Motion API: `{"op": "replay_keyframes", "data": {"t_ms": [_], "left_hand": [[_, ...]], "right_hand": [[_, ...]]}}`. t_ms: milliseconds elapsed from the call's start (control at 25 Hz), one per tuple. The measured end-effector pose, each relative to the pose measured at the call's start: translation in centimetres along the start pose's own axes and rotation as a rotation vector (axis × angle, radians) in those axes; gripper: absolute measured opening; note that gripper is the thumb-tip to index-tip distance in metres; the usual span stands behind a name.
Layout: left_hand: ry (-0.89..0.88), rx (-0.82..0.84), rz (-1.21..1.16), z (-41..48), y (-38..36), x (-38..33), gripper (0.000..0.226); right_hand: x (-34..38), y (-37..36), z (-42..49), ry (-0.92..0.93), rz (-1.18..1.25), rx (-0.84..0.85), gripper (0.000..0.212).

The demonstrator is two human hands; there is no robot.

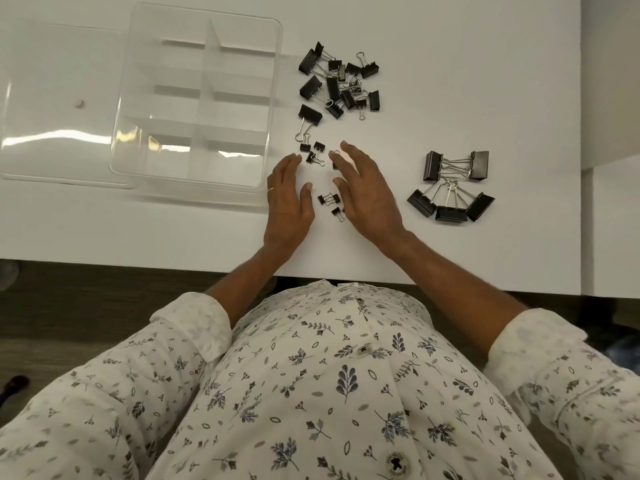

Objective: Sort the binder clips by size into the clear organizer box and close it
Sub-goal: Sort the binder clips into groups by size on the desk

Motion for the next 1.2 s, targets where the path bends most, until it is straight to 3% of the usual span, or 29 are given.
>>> {"op": "replay_keyframes", "data": {"t_ms": [200, 440, 560, 760, 1000, 1200], "left_hand": [[-0.064, 0.032, 0.060, 2.4, -0.7, -1.3, 0.045], [-0.119, -0.001, -0.005, 1.2, -0.1, -0.8, 0.044], [-0.113, -0.021, -0.048, 1.2, 0.3, -0.8, 0.041], [-0.113, -0.014, -0.082, 1.1, 0.4, -0.7, 0.040], [-0.127, -0.041, -0.029, 1.1, 0.5, -1.0, 0.039], [-0.143, -0.040, -0.010, 1.1, 0.4, -1.2, 0.039]], "right_hand": [[-0.9, -2.0, 3.0, 0.020, -0.041, 0.143, 0.029], [-1.6, -1.2, 3.4, -0.046, 0.026, 0.145, 0.039], [-1.1, -3.3, 4.3, 0.047, -0.006, 0.268, 0.050], [-0.6, -4.0, 4.3, 0.181, -0.055, 0.375, 0.036], [-3.9, -0.1, 2.9, 0.046, -0.061, 0.311, 0.039], [-5.6, 2.3, 8.0, -0.062, -0.158, 0.191, 0.049]]}}
Point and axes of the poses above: each hand's wrist, its own z-axis towards the middle knuckle, its own y-axis out of the back of the hand, x = y × z, the point moved 10 cm from there along z, towards the middle knuckle, and after that the axes turned 13 degrees about z, right-handed, at the moved point
